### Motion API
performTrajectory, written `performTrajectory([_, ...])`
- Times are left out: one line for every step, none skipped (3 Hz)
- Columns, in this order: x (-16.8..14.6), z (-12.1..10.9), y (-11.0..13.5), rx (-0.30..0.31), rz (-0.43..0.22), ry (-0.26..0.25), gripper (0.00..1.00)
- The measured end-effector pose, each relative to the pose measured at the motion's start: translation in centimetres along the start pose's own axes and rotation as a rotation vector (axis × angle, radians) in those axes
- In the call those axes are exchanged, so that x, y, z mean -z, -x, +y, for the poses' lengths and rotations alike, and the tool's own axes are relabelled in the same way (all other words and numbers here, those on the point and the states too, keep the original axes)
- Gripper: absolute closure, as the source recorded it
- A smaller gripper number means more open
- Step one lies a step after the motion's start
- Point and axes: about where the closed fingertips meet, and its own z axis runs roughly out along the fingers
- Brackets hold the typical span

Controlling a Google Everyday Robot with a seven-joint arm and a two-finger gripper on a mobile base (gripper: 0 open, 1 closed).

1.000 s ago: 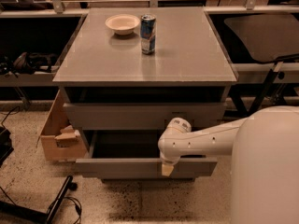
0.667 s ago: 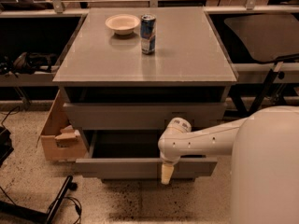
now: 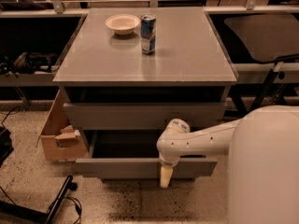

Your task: Open middle drawer

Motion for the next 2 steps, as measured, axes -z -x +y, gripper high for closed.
performTrajectory([-1.2,4.4,-1.0,-0.029,-0.002,0.077,0.18])
performTrajectory([-1.2,8.1,-2.6,-0.055,0.016,0.128,0.41])
